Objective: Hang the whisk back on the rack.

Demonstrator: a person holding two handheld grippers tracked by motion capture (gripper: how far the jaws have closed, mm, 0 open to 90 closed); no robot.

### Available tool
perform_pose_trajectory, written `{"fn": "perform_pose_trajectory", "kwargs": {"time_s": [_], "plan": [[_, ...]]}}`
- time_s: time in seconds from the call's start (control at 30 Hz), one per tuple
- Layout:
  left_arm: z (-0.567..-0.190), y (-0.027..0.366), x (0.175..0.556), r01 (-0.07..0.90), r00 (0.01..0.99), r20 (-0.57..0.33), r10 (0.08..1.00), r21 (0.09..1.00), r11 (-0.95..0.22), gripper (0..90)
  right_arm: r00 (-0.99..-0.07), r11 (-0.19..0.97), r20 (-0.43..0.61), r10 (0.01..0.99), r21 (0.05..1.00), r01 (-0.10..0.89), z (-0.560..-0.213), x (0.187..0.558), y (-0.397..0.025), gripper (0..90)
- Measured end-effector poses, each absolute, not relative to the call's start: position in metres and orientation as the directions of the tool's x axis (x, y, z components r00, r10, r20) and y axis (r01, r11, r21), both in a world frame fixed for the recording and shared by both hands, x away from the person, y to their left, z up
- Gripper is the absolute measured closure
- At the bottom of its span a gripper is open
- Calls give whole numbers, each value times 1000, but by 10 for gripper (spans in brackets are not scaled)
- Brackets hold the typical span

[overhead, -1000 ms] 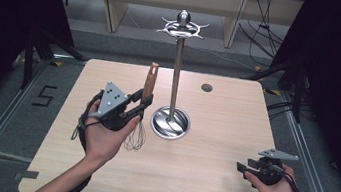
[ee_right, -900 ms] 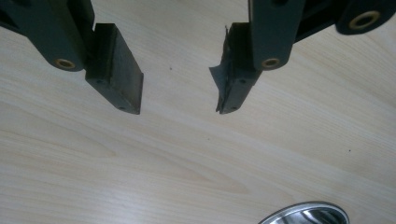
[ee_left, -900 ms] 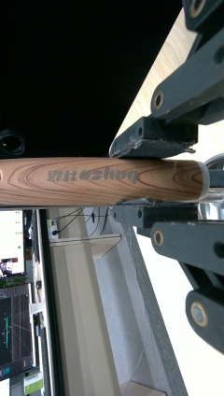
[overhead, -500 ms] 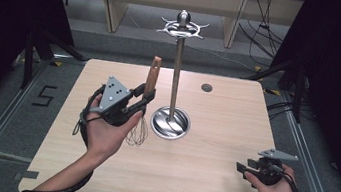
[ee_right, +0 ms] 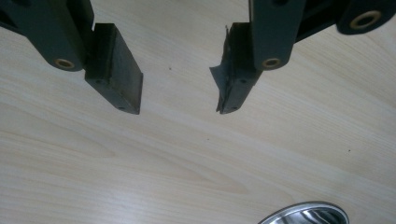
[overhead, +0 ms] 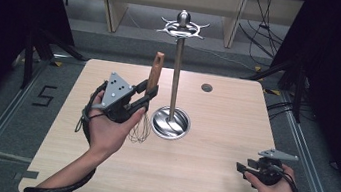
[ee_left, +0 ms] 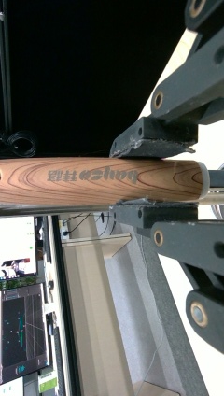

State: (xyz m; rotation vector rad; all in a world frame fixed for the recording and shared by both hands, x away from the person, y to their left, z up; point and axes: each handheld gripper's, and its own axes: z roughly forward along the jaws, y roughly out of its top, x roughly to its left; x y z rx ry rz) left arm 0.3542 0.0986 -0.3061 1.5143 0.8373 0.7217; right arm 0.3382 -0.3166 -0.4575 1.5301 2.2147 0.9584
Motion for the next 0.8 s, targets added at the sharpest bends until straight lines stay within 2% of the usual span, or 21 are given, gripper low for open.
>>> {"fn": "perform_pose_trajectory", "kwargs": {"time_s": [0.07, 0.33, 0.37, 0.43, 0.57, 0.67, 0.73, 0.8], "plan": [[-304, 98, 357, 69, 555, 13, 831, 996, -61, 683, -399, 218, 134, 907, 661, 718, -457, 338, -317, 505], [-301, 94, 359, 68, 552, 12, 834, 996, -59, 683, -401, 223, 130, 907, 659, 718, -457, 338, -317, 504], [-301, 92, 358, 93, 544, -15, 839, 995, -42, 682, -396, 218, 134, 908, 656, 722, -457, 338, -317, 504], [-300, 93, 360, 64, 550, 16, 835, 996, -62, 682, -396, 218, 134, 908, 657, 722, -457, 338, -317, 504], [-299, 91, 359, 96, 539, -14, 842, 994, -44, 683, -402, 224, 128, 907, 661, 716, -457, 338, -317, 504], [-297, 92, 362, 64, 545, 16, 838, 996, -61, 682, -402, 223, 130, 907, 660, 717, -457, 338, -317, 504], [-296, 90, 361, 91, 537, -12, 844, 995, -43, 683, -399, 218, 134, 907, 661, 718, -457, 338, -317, 504], [-294, 90, 362, 77, 532, 4, 847, 996, -53, 683, -402, 224, 129, 906, 660, 717, -457, 338, -317, 503]]}}
